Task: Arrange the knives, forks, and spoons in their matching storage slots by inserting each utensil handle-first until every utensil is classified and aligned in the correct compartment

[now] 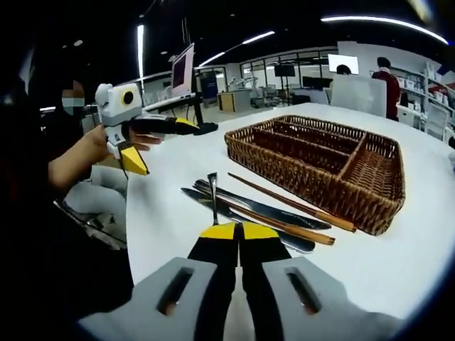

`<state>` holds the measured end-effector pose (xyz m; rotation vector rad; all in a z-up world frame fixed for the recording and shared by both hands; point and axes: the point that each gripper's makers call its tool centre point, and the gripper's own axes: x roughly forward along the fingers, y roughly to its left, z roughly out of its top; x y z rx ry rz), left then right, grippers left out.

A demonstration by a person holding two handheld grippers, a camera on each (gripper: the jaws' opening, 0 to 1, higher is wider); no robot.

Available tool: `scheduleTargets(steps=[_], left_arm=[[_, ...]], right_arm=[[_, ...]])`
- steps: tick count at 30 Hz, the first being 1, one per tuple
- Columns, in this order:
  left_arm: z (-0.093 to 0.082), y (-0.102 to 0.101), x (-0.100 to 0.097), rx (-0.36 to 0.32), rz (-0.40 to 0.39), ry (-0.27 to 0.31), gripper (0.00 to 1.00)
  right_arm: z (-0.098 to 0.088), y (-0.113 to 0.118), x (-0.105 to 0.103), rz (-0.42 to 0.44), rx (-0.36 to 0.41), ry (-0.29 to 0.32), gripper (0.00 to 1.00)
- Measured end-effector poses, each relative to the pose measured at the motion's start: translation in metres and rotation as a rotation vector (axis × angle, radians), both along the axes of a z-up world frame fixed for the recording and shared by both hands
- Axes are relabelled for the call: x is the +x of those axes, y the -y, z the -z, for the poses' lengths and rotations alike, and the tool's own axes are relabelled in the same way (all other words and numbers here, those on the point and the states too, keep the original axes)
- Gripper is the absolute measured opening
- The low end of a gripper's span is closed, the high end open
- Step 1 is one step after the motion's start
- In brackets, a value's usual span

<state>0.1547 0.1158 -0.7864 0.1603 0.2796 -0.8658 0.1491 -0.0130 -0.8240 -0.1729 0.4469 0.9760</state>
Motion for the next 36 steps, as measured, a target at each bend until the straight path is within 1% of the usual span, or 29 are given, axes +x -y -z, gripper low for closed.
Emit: scheduleTargets(steps=[3, 5, 7, 8, 10, 15, 19, 22, 32, 36], left_arm=[[0.0, -0.002, 0.0, 0.0, -0.005, 0.0, 0.87], [0.001, -0.004, 0.0, -0.001, -0.012, -0.003, 0.88], [0.003, -0.005, -0.001, -0.001, -0.012, -0.005, 0.88], [0.003, -0.005, -0.001, 0.0, -0.011, -0.007, 0.88], [0.004, -0.006, -0.002, 0.001, -0.013, -0.006, 0.88], [0.002, -0.007, -0.004, -0.01, -0.015, 0.001, 0.88], [0.002, -0.006, -0.005, -0.011, -0.013, 0.005, 0.89], [0.002, -0.006, -0.005, -0.011, -0.011, 0.005, 0.89], [0.002, -0.006, -0.008, -0.012, -0.007, 0.004, 0.88], [0.003, -0.006, -0.008, -0.014, -0.007, 0.0, 0.88]], right_arm=[[-0.003, -0.002, -0.002, -0.009, -0.017, 0.025, 0.0], [-0.002, -0.005, -0.006, -0.022, -0.042, 0.035, 0.01], [-0.001, -0.007, -0.009, -0.018, -0.056, 0.048, 0.09], [0.0, -0.008, -0.011, -0.02, -0.063, 0.044, 0.11], [0.001, -0.009, -0.013, -0.016, -0.08, 0.057, 0.16], [0.003, -0.01, -0.018, -0.005, -0.094, 0.07, 0.21], [0.006, -0.013, -0.021, 0.001, -0.101, 0.067, 0.27], [0.01, -0.014, -0.024, -0.003, -0.126, 0.084, 0.27], [0.027, -0.019, -0.027, -0.025, -0.185, 0.077, 0.23], [0.03, -0.018, -0.026, -0.023, -0.2, 0.089, 0.22]])
